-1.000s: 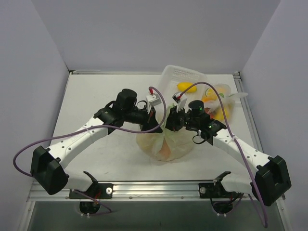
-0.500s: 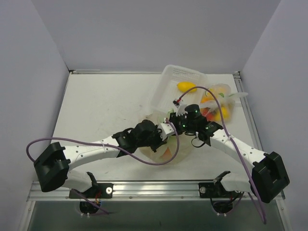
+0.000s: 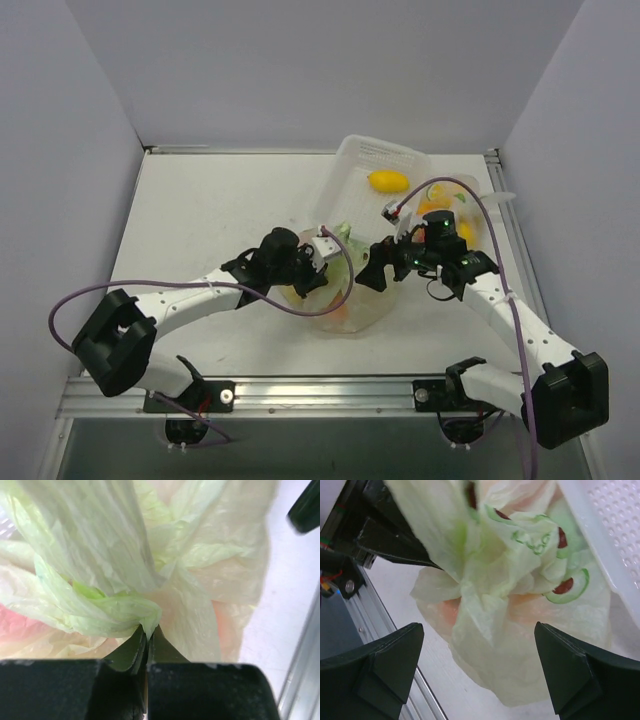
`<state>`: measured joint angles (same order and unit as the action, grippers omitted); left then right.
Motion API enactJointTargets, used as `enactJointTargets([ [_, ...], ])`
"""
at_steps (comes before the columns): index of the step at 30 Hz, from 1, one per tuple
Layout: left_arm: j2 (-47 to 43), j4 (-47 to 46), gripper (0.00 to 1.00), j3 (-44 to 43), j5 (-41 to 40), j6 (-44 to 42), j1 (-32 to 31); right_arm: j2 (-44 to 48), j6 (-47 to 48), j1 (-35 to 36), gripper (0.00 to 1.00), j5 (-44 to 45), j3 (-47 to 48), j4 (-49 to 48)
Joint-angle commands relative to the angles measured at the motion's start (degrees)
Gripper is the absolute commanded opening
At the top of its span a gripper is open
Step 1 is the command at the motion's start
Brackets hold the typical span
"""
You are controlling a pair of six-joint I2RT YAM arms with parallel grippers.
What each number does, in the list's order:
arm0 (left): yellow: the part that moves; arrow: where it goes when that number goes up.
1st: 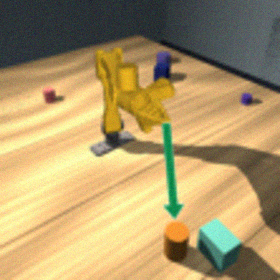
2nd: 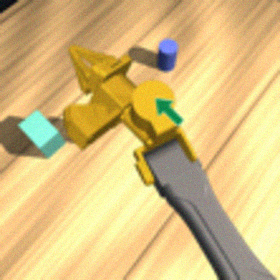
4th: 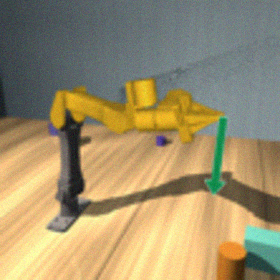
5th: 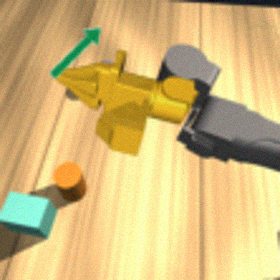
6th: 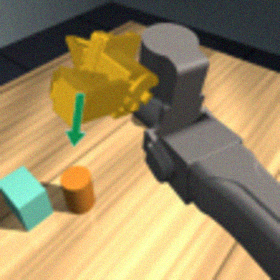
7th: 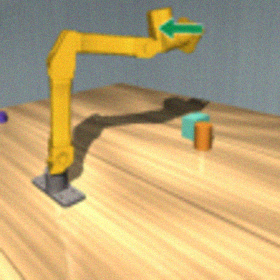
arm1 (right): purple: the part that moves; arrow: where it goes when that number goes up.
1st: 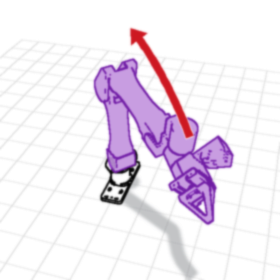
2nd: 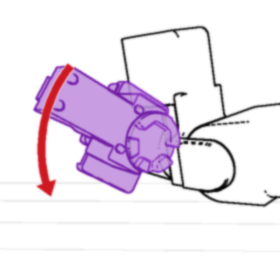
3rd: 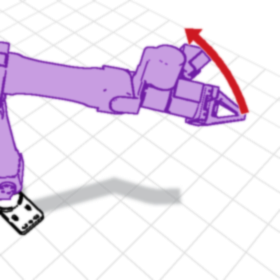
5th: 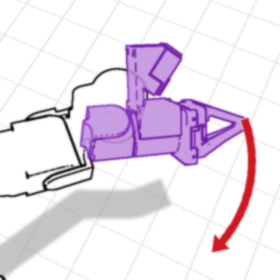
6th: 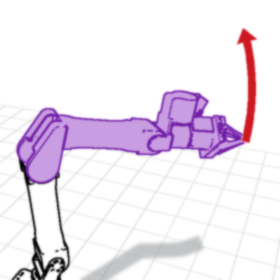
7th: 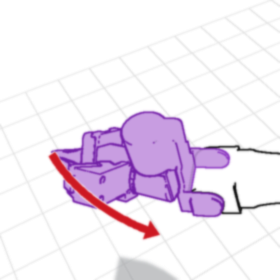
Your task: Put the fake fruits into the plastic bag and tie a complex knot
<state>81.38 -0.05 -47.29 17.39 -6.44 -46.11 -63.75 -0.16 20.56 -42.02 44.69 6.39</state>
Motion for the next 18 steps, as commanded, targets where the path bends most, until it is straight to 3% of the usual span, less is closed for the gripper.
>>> enactJointTargets([
  [1,-3.16,-0.30,0.00,-2.37,12.84,0.37,0.14,0.04,11.32,3.42,1.00,-5.36,1.45,2.48],
  [9,-4.39,3.83,0.00,-5.53,22.24,2.74,2.60,-8.67,13.07,9.85,0.99,0.10,2.25,-5.95],
  [11,-4.65,4.71,0.00,-6.06,25.74,2.75,3.74,-9.11,15.18,9.94,0.90,0.18,0.67,-8.14],
  [12,-4.66,5.67,0.00,-6.41,27.25,2.66,4.00,-9.55,16.06,10.29,0.79,0.97,0.49,-9.37],
  [13,-4.83,5.94,0.00,-6.67,28.31,2.48,4.36,-9.99,14.77,10.29,0.52,1.67,0.40,-10.34],
  [15,-5.09,6.90,0.00,-6.59,29.11,1.96,4.27,-11.22,10.73,10.55,0.28,2.99,1.45,-13.06],
  [16,-5.36,6.91,0.00,-5.81,27.98,2.22,4.01,-11.57,4.79,10.90,0.08,3.78,2.07,-13.94],
  [17,-5.79,6.65,0.00,-5.62,25.96,2.74,3.57,-12.01,1.43,11.26,0.00,4.31,3.46,-14.82],
  [18,-5.97,6.73,0.00,-5.36,21.33,3.09,2.26,-12.80,-1.91,11.43,0.00,4.31,4.35,-15.79],
])
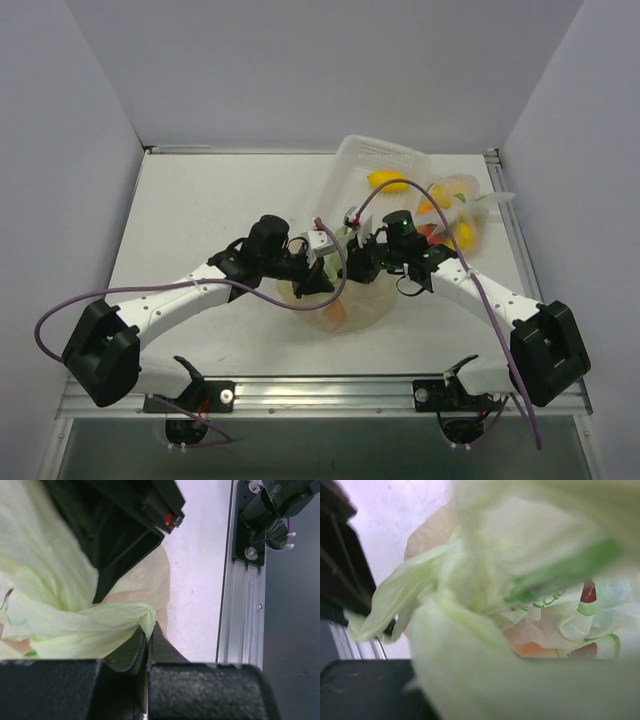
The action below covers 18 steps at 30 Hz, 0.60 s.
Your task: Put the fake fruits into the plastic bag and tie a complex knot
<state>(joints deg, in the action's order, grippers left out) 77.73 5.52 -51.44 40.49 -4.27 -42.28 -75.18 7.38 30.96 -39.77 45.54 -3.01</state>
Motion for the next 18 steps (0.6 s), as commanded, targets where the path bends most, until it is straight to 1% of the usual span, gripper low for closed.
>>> enactJointTargets([
  [1,-2.32,1.25,0.00,-1.03,-3.73,0.93,-2.10,-1.46,-13.40,1.55,0.00,2.85,4.03,-6.92],
  [2,-2.32,1.16,0.00,-0.77,-5.32,0.76,-2.54,-1.55,-19.71,1.82,0.00,3.64,4.29,-8.49],
  [4,-2.32,1.25,0.00,-0.68,-9.27,0.50,-4.29,-1.46,-25.81,1.91,0.00,5.83,4.38,-8.95],
  [5,-2.50,1.51,0.00,-0.59,-10.68,-0.12,-5.34,-1.46,-31.14,1.91,0.00,6.36,4.38,-8.77],
  [6,-2.59,1.60,0.00,-0.24,-12.87,-1.34,-8.40,-1.46,-33.37,1.91,0.00,6.81,4.38,-8.60],
  [7,-2.59,1.69,0.00,0.28,-19.68,-1.96,-10.26,-1.46,-35.31,1.91,0.00,6.90,4.21,-8.68],
  [8,-2.50,2.04,0.00,1.07,-22.18,-3.27,-11.67,-1.29,-39.59,1.82,0.00,6.81,3.95,-9.29],
  [9,-2.15,1.95,0.00,1.77,-24.64,-3.46,-13.25,-1.03,-40.94,1.74,0.00,6.29,3.68,-9.56],
  [10,-1.19,1.69,0.00,2.39,-30.67,-3.29,-14.83,-0.85,-42.08,1.73,0.00,5.76,3.42,-9.82],
  [12,0.74,2.21,0.00,3.10,-36.67,-4.25,-15.90,-0.06,-43.76,1.30,0.00,5.23,3.33,-9.39],
  [13,3.01,2.56,0.00,3.10,-42.11,-4.51,-15.73,0.20,-44.11,1.12,0.00,5.05,2.98,-9.13],
  [15,4.87,2.31,0.00,3.36,-46.98,-4.60,-14.68,0.82,-44.73,0.33,0.00,4.17,2.19,-8.51],
  [16,5.49,1.69,0.00,3.63,-47.69,-4.34,-11.80,1.17,-44.64,0.33,0.00,4.00,1.14,-7.99],
  [18,5.32,-1.81,0.00,4.33,-45.16,-3.46,-8.19,1.70,-46.12,0.33,0.00,2.43,-0.36,-7.54],
])
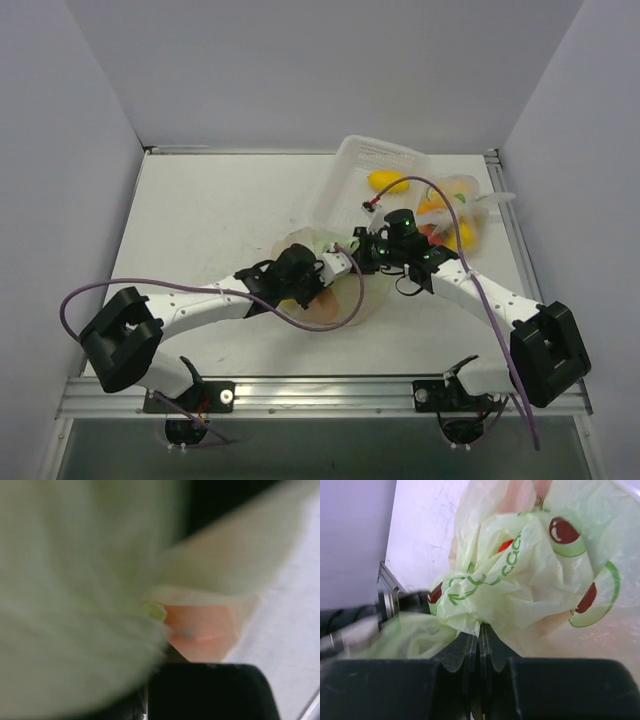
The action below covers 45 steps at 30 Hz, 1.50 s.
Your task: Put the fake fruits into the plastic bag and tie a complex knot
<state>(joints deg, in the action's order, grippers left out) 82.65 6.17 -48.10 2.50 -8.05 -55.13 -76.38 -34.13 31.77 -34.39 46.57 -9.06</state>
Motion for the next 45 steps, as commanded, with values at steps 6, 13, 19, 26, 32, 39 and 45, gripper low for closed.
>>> enactJointTargets([
  [6,0.40,-15.30,0.00,1.16,8.08,4.79,13.29,4.66,-12.44,0.84,0.00,-8.05,-9.38,-10.26],
  [13,0.32,-17.43,0.00,-1.30,23.39,12.09,16.37,5.45,-12.28,0.32,0.09,-9.56,-10.53,-12.83],
  [19,-5.03,-12.85,0.00,3.00,32.39,13.93,16.29,6.42,-17.72,-3.29,0.00,-8.32,-12.90,-18.69],
  [26,-4.26,-20.76,0.00,3.72,28.88,25.80,14.70,5.45,-20.98,-0.66,0.00,-11.48,-14.39,-24.95],
  [32,0.14,-23.84,0.00,1.34,24.31,28.44,16.72,7.20,-15.91,-0.04,0.05,-17.10,-14.84,-23.91],
  [39,-0.82,-26.30,0.00,4.23,29.04,30.38,19.10,11.86,9.82,-7.40,0.55,-23.88,-3.43,8.86],
  [45,-1.79,-27.53,0.00,6.17,32.65,31.26,19.19,14.86,15.85,-18.05,0.55,-25.11,3.26,21.27],
])
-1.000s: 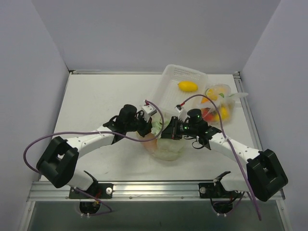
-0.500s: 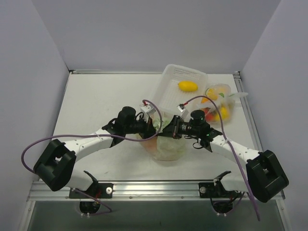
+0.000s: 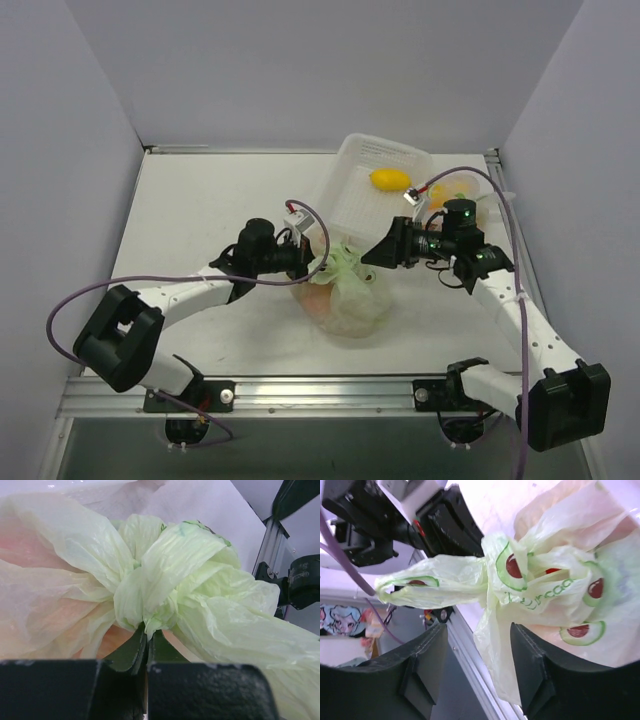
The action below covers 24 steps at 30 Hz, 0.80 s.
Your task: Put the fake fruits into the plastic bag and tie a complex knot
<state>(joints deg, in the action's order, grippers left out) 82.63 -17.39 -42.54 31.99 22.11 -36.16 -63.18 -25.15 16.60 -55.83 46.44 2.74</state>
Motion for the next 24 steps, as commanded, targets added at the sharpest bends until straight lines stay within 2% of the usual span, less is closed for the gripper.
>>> enactJointTargets([
  [1,-1.77,-3.88,0.00,0.97,3.43,1.01,0.30,1.57,7.91,-3.59,0.52,-3.67,3.75,10.17],
  [5,-1.77,-3.88,0.00,1.76,4.83,2.23,0.22,-2.02,10.03,-4.03,0.21,1.25,3.14,10.27],
  [8,-1.33,-3.80,0.00,2.38,5.37,4.34,-0.22,-6.67,11.34,-1.23,0.10,3.80,2.26,9.04],
  [13,0.77,-5.45,0.00,2.20,4.14,8.02,-0.75,-10.73,11.09,4.30,0.09,6.70,-0.38,2.98],
  [16,2.36,-9.40,0.00,1.15,4.40,11.89,-0.58,-11.62,9.59,6.50,0.17,5.92,-1.78,0.70],
  [20,3.15,-13.02,0.00,-0.96,5.45,14.63,-0.14,-12.14,5.30,9.49,0.36,4.33,-4.16,-5.63],
  [24,3.24,-15.74,0.00,-4.12,8.00,17.43,0.04,-14.69,-1.12,13.45,0.41,4.59,-4.78,-18.70],
])
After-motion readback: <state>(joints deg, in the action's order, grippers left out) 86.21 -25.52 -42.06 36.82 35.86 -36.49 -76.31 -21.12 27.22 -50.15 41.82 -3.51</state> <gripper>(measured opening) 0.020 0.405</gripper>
